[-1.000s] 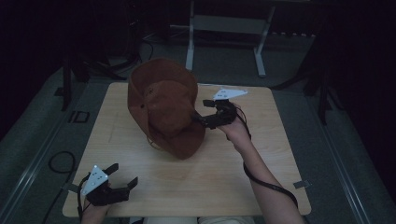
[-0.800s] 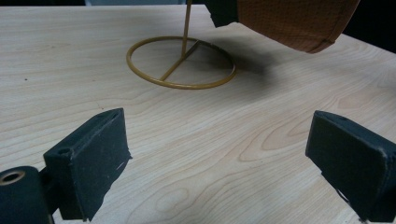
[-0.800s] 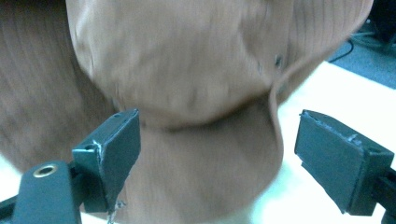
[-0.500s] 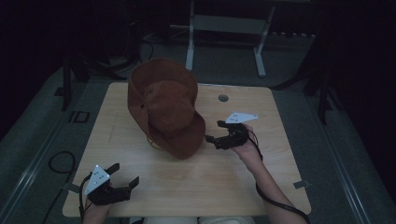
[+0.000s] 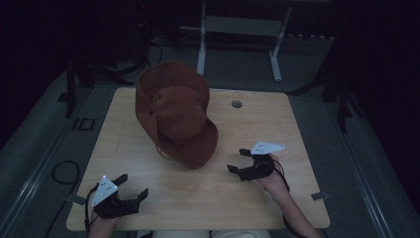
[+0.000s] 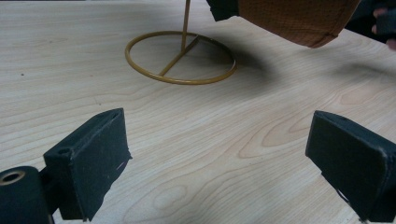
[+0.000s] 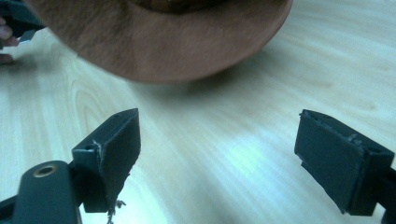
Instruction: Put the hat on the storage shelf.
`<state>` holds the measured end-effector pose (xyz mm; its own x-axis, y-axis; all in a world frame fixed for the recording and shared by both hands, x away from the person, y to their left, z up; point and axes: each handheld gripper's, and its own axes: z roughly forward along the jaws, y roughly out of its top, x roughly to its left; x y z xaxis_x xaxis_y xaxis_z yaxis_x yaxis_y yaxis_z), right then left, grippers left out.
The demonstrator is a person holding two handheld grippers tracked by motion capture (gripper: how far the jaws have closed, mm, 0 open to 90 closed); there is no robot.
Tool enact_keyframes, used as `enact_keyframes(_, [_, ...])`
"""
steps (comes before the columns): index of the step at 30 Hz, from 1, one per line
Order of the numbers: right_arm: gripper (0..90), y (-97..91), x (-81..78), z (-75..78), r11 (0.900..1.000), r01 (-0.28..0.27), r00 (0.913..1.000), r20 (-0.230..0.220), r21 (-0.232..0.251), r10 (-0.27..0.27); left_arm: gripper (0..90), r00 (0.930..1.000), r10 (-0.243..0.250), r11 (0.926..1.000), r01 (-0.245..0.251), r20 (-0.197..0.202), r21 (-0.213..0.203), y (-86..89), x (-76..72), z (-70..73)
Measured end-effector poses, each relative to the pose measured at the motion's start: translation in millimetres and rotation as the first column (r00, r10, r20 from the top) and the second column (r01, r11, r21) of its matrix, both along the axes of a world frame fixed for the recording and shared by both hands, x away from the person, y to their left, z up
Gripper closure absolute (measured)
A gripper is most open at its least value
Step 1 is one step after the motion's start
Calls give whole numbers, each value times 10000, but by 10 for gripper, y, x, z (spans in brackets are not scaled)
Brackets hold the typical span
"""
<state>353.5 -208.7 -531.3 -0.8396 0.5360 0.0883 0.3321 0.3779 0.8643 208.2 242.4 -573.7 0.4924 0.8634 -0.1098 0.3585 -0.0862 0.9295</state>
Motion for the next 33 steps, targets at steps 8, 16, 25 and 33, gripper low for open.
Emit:
enact_keyframes(8, [142,-117,-181,-208,9999,-109,9990,-443,1,109,63,10000,-16,10000,16,-8,93,-2,3,-6])
enact_keyframes(16, [141,-245,-308,-331,9997,15,9992,-398,-254,-25,63,10000,-31,10000,31,-8,91,-1,4,-8])
enact_keyframes(25, [141,-426,-430,-340,9990,138,9997,-205,-427,-147,63,10000,-51,9999,51,-13,109,-3,2,-10])
enact_keyframes(33, [142,-639,-551,-360,9967,387,9990,-174,-707,-400,63,10000,-68,9998,68,-20,161,-1,4,-14])
